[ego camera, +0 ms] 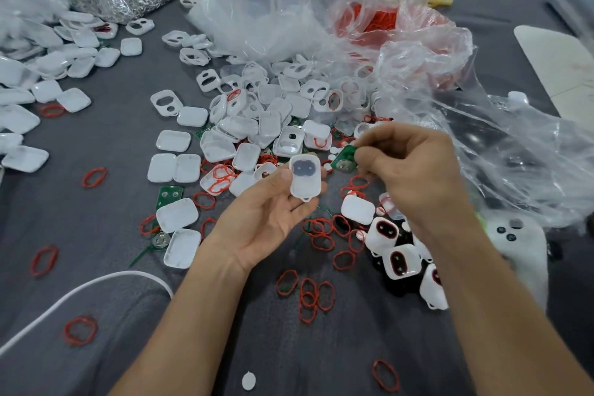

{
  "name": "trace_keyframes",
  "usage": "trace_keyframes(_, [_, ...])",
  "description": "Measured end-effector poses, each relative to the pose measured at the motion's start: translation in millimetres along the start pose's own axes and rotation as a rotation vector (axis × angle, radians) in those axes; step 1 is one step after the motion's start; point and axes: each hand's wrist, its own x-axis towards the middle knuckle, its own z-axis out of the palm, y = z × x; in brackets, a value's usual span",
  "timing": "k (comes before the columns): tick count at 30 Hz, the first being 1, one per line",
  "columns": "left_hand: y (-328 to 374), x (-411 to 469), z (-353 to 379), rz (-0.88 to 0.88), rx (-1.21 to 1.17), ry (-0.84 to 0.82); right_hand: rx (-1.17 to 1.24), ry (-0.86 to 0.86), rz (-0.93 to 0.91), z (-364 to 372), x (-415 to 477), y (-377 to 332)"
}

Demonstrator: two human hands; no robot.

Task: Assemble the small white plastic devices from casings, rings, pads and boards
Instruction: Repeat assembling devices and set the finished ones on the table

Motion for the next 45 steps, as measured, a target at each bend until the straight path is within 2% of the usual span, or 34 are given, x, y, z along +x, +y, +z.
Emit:
trace_keyframes(3, [-1, 0, 1, -0.003, 0.029, -0.052, 0.057, -0.191, 0.007, 4, 0, -15])
trace_keyframes(6, [-2, 0, 2, -0.008, 0.042, -0.061, -0.044, -0.262, -0.007, 15, -2, -20])
trace_keyframes(10, [-2, 0, 2, -0.014, 0.052, -0.008, -0.179, -0.222, -0.044, 24, -4, -20])
trace_keyframes(18, [-3, 2, 0, -0.028, 0.067, -0.02, -0.315, -0.149, -0.082, 28, -3, -19])
trace_keyframes(24, [-3, 2, 0, -0.031, 0.054, -0.04, -0.34, -0.103, -0.077, 32, -6, -16])
trace_keyframes(35, [-4, 3, 1, -0.03, 0.049, -0.042, -0.531, 0.079, -0.29, 43, -19, -8])
trace_keyframes(39, [-4, 2, 2, -0.041, 0.041, -0.064, -0.496, 0.132, -0.309, 44, -23, -2])
trace_keyframes(45, [-2, 0, 4, -0.039, 0.051, -0.094, -0.241, 0.203, -0.166, 43, -26, 8])
